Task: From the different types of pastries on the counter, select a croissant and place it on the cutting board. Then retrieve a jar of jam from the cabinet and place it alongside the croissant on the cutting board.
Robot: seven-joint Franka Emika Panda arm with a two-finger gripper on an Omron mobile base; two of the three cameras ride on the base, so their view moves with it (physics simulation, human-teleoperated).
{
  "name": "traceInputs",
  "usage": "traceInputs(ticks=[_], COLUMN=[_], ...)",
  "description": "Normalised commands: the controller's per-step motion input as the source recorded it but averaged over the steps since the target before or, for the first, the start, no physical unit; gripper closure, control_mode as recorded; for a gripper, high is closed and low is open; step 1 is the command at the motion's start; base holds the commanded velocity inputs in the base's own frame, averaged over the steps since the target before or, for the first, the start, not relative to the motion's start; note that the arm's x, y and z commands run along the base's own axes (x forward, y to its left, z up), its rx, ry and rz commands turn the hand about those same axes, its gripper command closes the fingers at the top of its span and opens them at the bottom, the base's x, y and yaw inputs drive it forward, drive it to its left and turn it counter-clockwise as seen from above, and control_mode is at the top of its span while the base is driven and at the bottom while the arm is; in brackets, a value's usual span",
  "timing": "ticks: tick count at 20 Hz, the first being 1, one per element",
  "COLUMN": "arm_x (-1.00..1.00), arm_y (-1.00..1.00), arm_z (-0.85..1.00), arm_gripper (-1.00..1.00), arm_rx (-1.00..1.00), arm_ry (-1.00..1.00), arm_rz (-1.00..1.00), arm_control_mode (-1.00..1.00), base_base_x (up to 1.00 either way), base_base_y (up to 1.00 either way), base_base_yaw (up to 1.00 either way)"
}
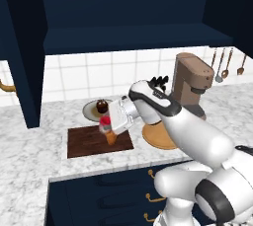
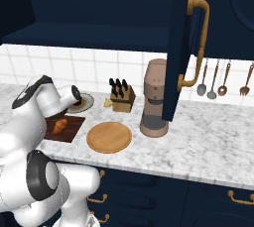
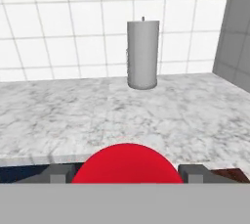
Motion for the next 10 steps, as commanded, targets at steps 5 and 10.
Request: traceInputs(ticks=[5,10], arm_x=[0.27,0.48], arm_y=[0.0,0.06], arm_z=[-0.53,-0.09], arm_gripper=[1.0,1.0], arm_rx=[-0.01,-0.01], arm_ry=[0.0,0.0], arm_rz=[0.0,-0.01], arm_control_mode=[-1.0,-1.0], base_base_x=[0.0,0.0], base_base_y=[0.0,0.0], base_base_yaw=[0.0,0.0])
